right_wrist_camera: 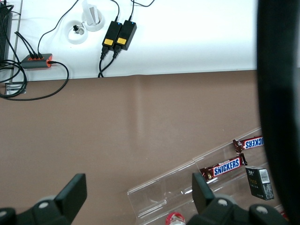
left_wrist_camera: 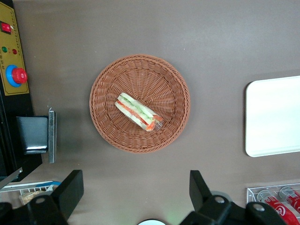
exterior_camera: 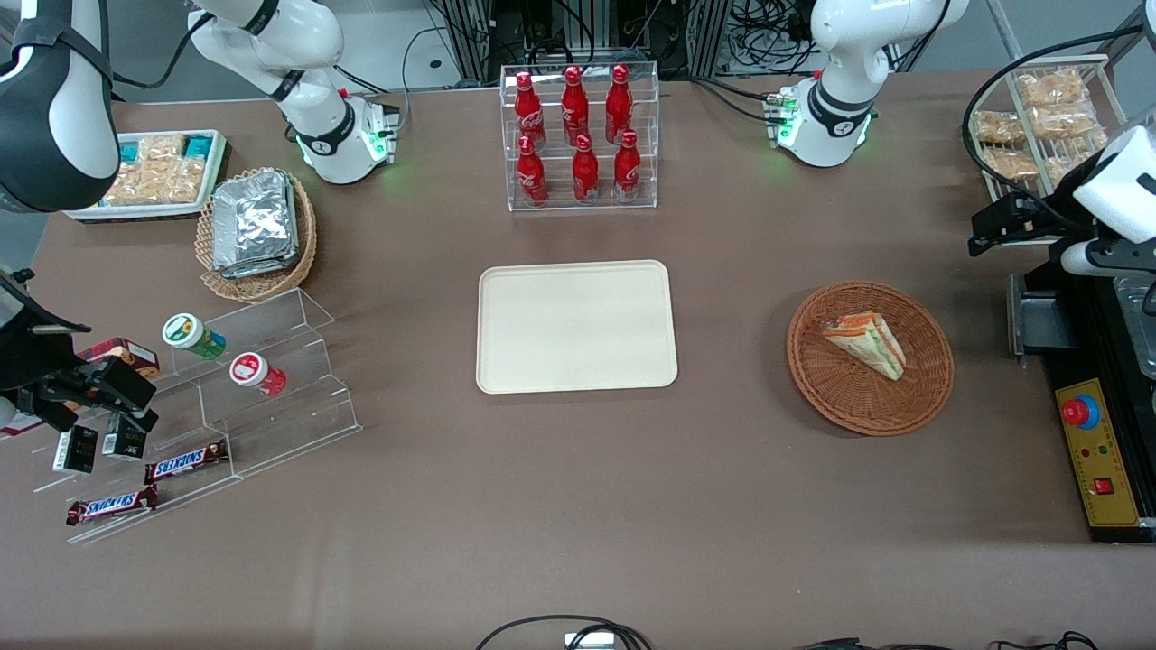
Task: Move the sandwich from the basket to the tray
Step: 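Move the left gripper over the wrapped sandwich in the wicker basket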
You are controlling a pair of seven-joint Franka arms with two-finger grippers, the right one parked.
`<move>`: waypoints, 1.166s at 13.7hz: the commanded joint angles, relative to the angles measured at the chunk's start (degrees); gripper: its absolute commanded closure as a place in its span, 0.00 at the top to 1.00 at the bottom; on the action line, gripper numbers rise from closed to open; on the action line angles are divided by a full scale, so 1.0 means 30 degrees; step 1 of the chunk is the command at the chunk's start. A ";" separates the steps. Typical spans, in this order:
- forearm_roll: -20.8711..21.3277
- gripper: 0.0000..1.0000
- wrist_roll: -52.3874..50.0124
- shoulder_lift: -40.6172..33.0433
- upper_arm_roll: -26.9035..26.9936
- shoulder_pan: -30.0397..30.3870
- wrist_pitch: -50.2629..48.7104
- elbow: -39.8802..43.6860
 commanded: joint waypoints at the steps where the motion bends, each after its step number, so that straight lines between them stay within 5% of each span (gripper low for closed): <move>1: 0.0312 1.00 0.0266 -0.0131 0.0126 -0.0093 -0.0224 -0.0106; 7: 0.0432 1.00 -0.1256 0.0572 0.0184 -0.0035 0.0304 -0.0426; 16: 0.0608 1.00 -0.6291 -0.0979 0.0214 -0.0063 0.8172 -0.9411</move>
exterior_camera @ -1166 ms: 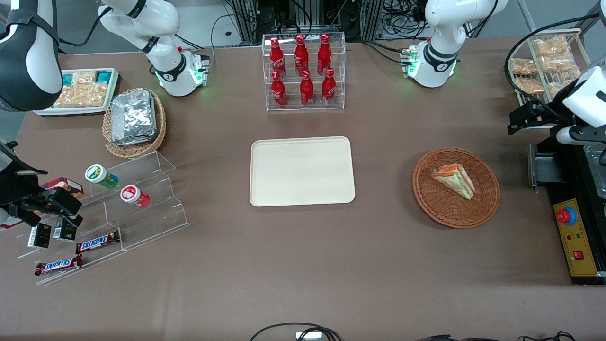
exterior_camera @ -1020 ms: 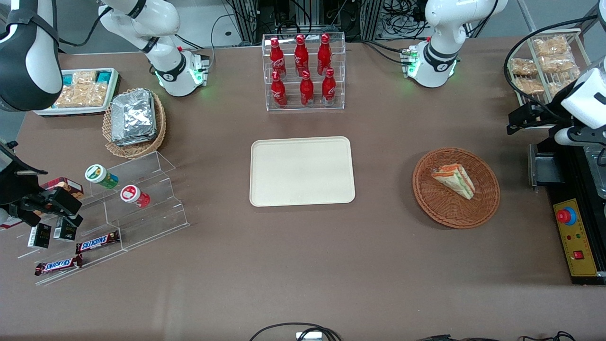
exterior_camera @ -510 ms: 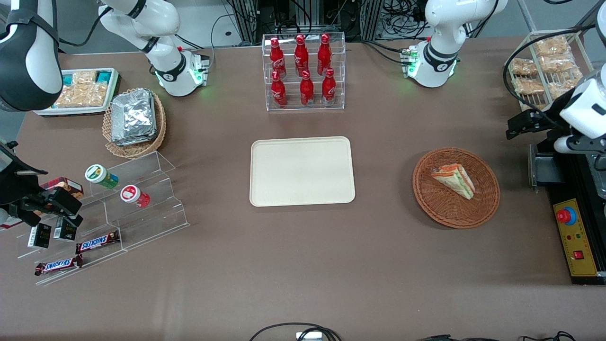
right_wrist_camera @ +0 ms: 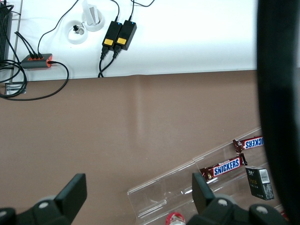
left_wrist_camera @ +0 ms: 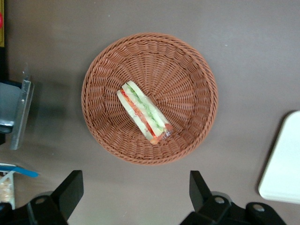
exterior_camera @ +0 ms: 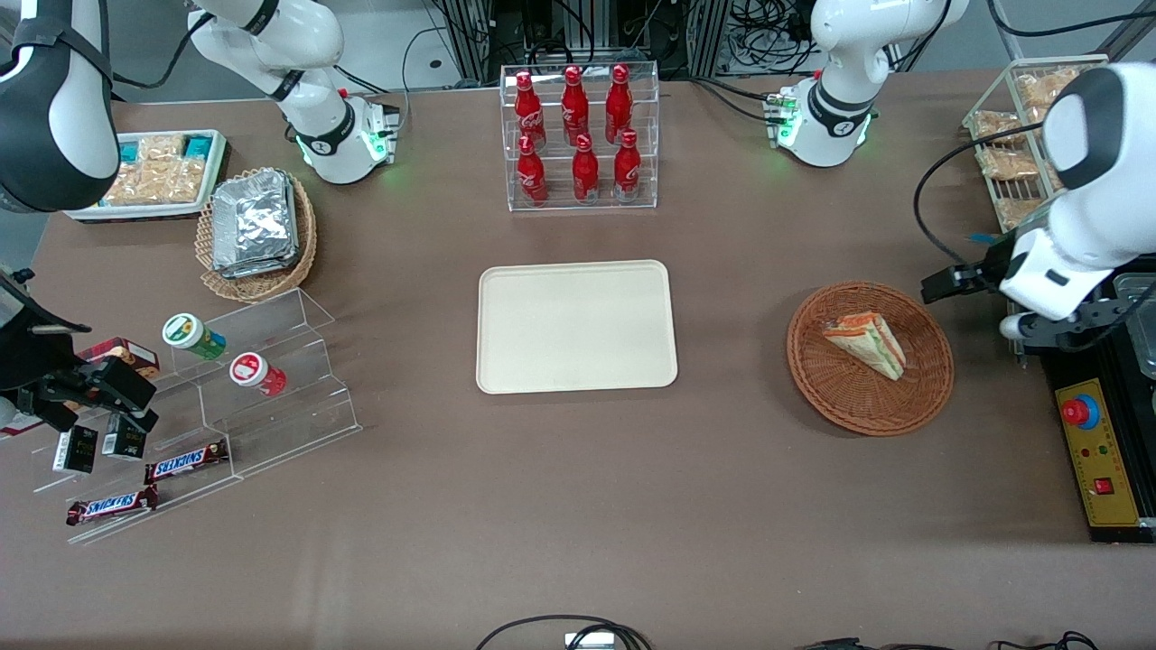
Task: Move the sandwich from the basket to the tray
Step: 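Move the left gripper over the wrapped sandwich in the wicker basket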
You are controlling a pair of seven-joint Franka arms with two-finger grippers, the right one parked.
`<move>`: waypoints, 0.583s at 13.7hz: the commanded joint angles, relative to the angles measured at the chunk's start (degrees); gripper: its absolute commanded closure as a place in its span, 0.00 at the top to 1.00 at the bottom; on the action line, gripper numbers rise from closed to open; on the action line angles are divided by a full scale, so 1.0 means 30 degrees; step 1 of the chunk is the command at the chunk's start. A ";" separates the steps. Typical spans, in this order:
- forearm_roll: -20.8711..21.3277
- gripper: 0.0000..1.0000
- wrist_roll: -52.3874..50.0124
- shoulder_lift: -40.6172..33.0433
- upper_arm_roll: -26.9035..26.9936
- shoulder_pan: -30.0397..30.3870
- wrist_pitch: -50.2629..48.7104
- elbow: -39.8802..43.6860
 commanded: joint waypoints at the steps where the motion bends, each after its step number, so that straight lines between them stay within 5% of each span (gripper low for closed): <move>1: 0.0240 1.00 -0.2519 -0.1323 0.0057 -0.0080 0.3322 -0.3560; 8: 0.0269 1.00 -0.6219 -0.0737 -0.0031 -0.0168 0.7866 -0.6874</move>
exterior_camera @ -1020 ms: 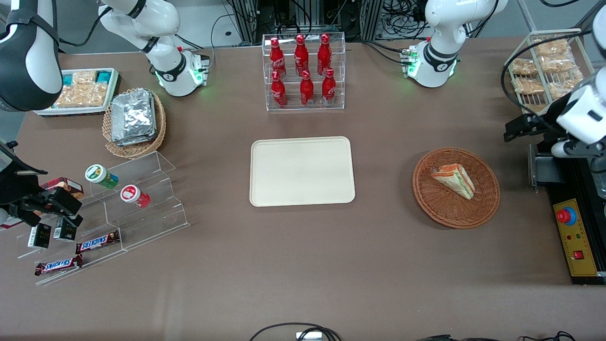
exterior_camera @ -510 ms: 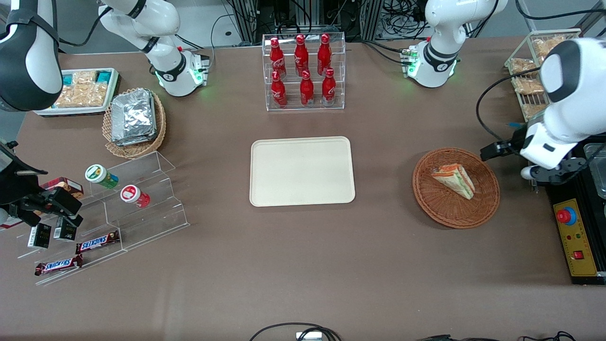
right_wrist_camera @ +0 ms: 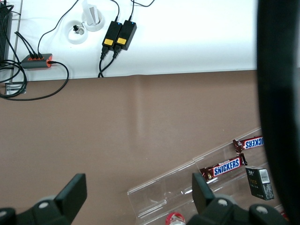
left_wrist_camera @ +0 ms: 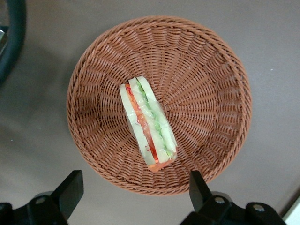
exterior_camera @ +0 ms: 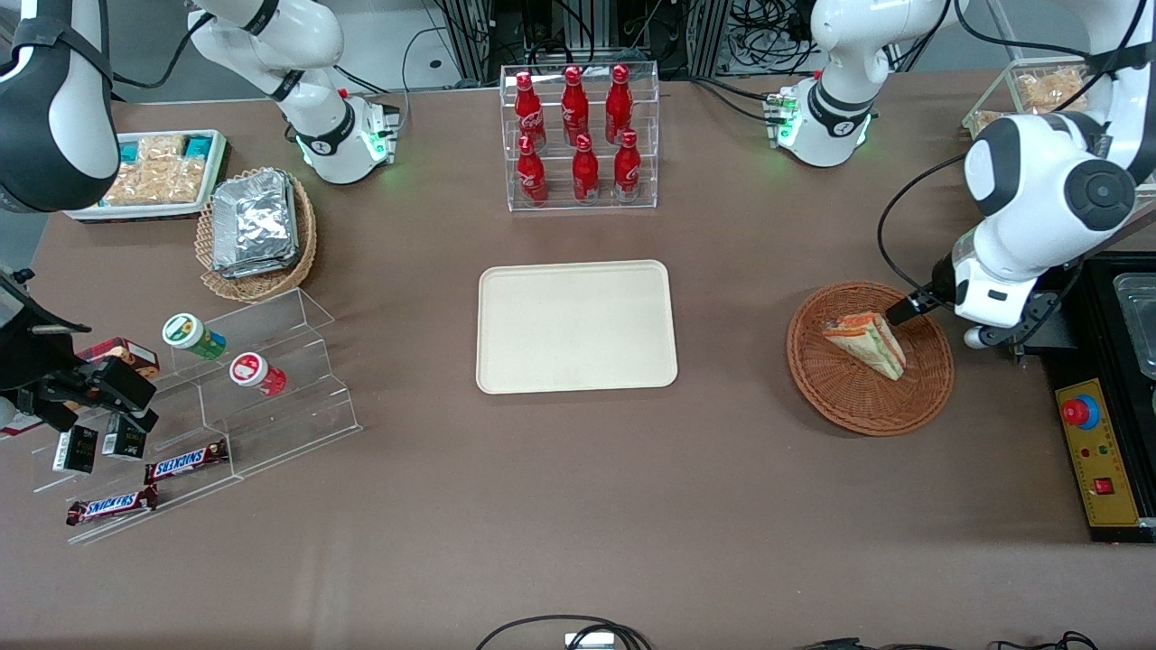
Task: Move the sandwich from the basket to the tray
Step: 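Lower the open left gripper around the sandwich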
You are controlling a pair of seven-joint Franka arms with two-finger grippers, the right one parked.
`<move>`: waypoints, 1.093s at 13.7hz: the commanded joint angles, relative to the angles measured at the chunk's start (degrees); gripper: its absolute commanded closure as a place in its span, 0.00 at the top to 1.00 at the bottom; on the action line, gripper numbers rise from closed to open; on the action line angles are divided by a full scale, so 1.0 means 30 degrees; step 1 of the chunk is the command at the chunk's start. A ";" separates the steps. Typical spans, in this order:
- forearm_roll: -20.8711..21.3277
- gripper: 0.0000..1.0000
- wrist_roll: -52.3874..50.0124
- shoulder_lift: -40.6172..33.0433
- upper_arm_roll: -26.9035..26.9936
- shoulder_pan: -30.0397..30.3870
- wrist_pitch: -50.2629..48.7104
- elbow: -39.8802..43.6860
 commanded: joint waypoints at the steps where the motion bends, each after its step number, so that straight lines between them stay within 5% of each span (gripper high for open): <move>1: 0.0234 1.00 -0.1415 -0.0263 0.0038 -0.0167 0.2491 -0.1922; 15: 0.0292 1.00 -0.3881 0.2083 0.0038 -0.0255 0.5782 -0.2894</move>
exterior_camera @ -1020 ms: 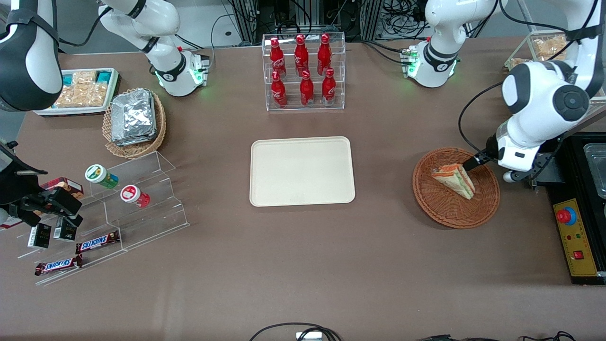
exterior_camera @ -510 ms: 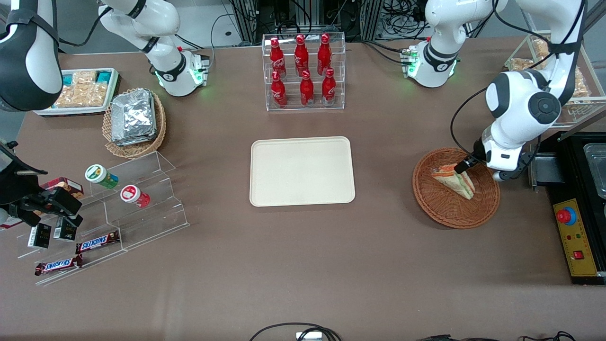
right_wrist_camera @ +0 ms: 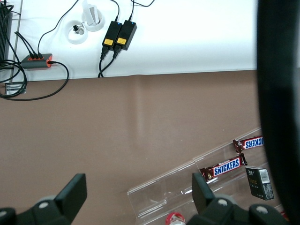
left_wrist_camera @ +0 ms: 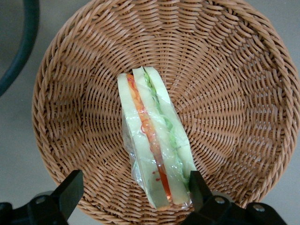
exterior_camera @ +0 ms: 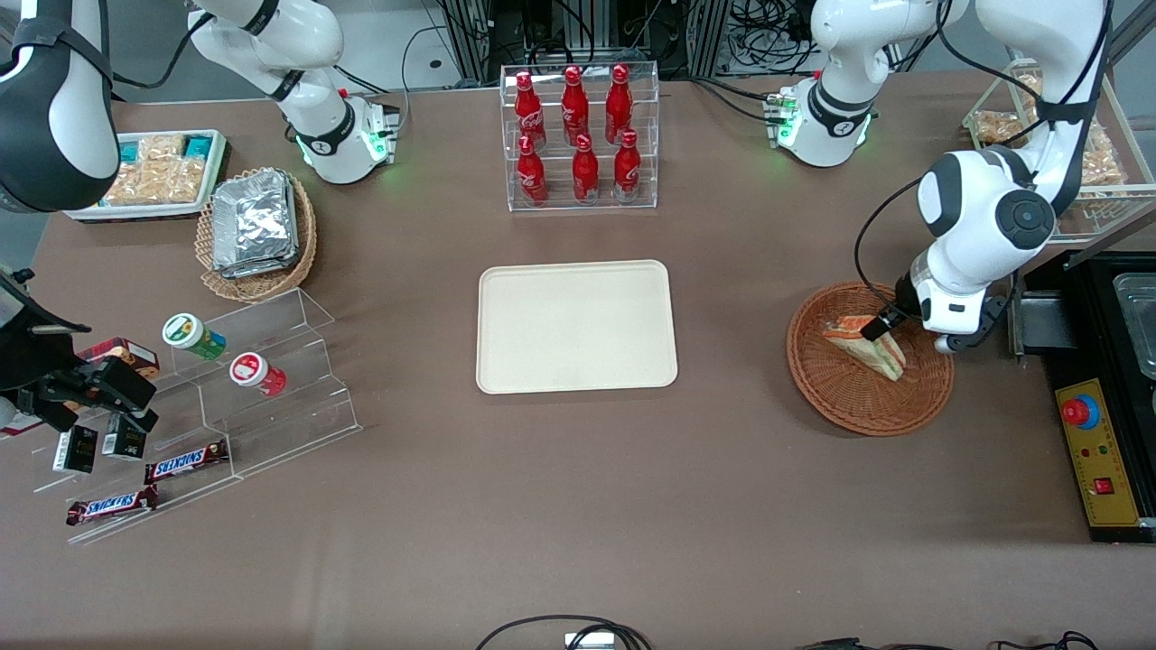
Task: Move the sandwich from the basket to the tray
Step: 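Lower the open left gripper around the sandwich, then close the left gripper on the sandwich and lift it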
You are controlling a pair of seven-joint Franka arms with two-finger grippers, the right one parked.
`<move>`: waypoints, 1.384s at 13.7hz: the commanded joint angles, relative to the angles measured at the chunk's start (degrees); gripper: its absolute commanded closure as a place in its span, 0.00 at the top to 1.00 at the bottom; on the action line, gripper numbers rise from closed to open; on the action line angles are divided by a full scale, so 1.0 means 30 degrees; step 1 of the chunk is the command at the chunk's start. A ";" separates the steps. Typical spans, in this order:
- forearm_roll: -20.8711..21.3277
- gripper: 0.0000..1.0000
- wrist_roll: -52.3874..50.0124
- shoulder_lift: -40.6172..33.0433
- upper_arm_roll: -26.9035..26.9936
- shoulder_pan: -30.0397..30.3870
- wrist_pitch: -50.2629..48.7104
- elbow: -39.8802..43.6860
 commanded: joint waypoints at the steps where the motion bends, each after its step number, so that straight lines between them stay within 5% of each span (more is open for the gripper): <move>1: 0.0292 1.00 -0.0592 0.0166 0.0065 -0.0216 0.0378 -0.0106; 19: 0.0292 1.00 -0.0739 0.2890 0.0065 -0.0274 0.4126 -0.0956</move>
